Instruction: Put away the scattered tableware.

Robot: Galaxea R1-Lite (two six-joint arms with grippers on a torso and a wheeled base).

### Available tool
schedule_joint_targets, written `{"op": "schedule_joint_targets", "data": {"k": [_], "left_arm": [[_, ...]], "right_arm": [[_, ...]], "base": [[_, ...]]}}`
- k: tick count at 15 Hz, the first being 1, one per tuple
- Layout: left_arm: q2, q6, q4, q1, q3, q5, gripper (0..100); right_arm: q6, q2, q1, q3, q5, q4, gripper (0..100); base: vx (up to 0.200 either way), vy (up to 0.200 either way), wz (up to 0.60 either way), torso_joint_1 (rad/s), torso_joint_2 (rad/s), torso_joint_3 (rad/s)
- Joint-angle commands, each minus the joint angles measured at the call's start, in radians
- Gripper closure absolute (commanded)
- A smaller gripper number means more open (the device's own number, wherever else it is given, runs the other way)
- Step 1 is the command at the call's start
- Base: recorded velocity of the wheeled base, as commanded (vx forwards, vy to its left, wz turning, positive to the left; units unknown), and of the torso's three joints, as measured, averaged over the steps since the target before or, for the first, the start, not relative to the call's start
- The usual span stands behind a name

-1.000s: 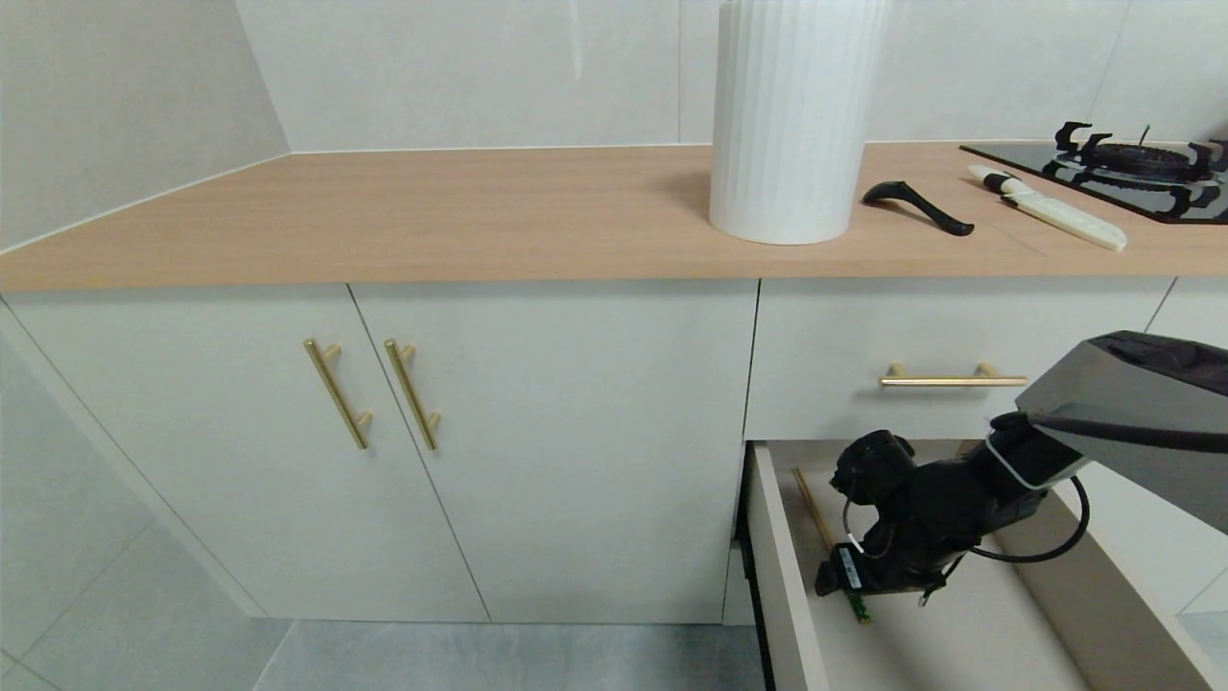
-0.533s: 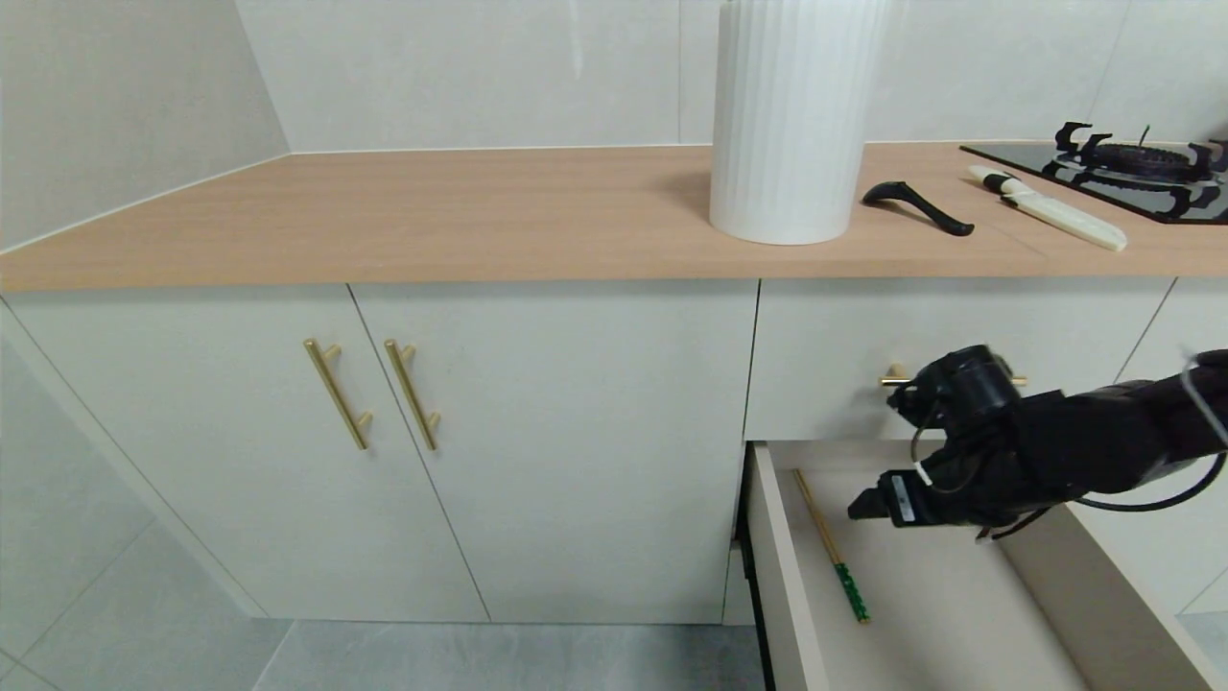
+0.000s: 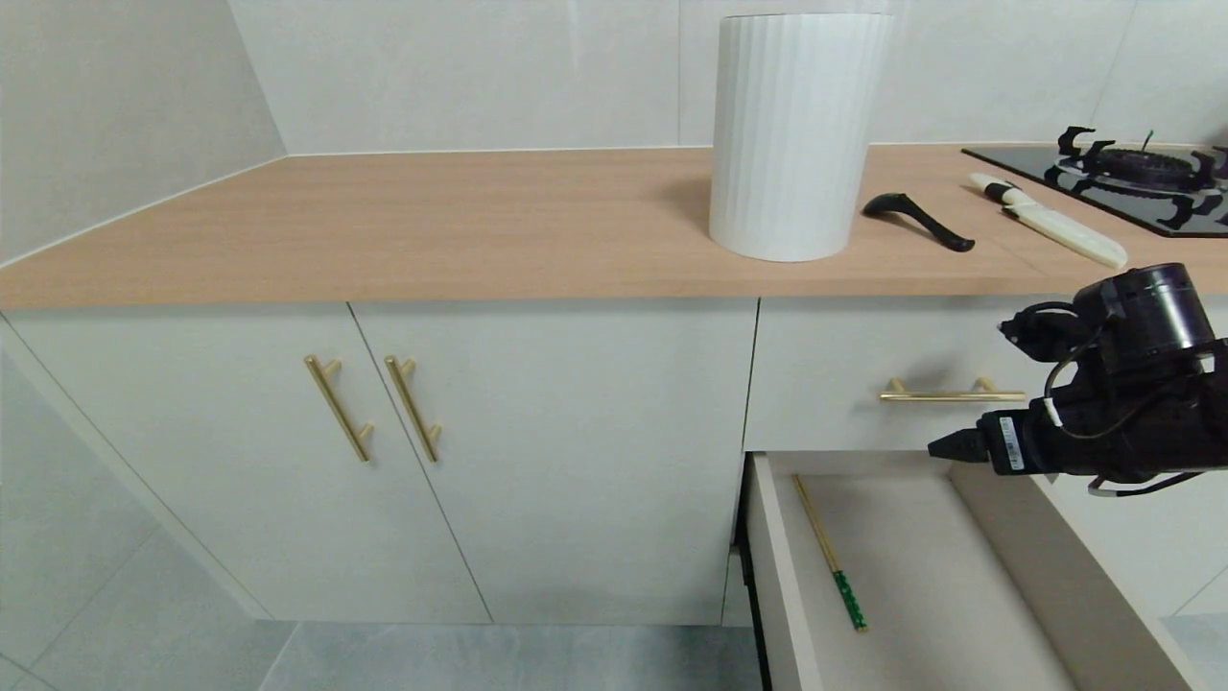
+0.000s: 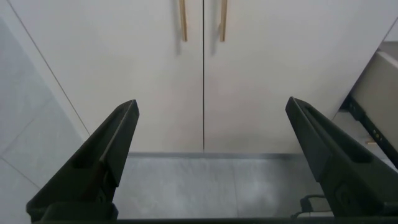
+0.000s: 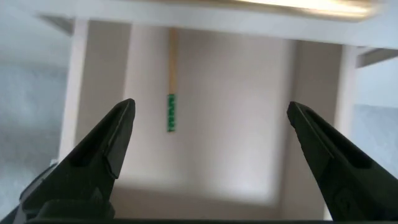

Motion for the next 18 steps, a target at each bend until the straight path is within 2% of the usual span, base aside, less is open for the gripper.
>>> {"op": "schedule_joint_targets", "data": {"k": [1,4,13,15,18], "left_arm": [[0.002,0.0,0.0,0.001,0.0,0.0,0],[0.0,0.0,0.0,0.001,0.0,0.0,0],[0.0,0.0,0.0,0.001,0.0,0.0,0],[0.002,0.0,0.0,0.001,0.0,0.0,0],[0.002,0.0,0.0,0.001,0.0,0.0,0]], "right_arm": [[-0.001,-0.029,-0.005,0.004,-0.002,-0.001,0],[-0.001,-0.029,-0.005,0.004,-0.002,-0.003,0],[-0.033,-0.028,-0.005,-0.008,0.0,-0.009,0],[-0.076,0.006,-0.005,-0.051,0.004,-0.029,0],[-0.125,0.126,-0.015,-0.189,0.014,-0.035,0]], "base": [[0.0,0.0,0.0,0.173,-0.42,-0.276],[0.0,0.0,0.0,0.059,-0.53,-0.269],[0.0,0.0,0.0,0.237,-0.47,-0.271],[0.0,0.0,0.0,0.227,-0.5,-0.271],[0.0,0.0,0.0,0.232,-0.52,-0.271]]}}
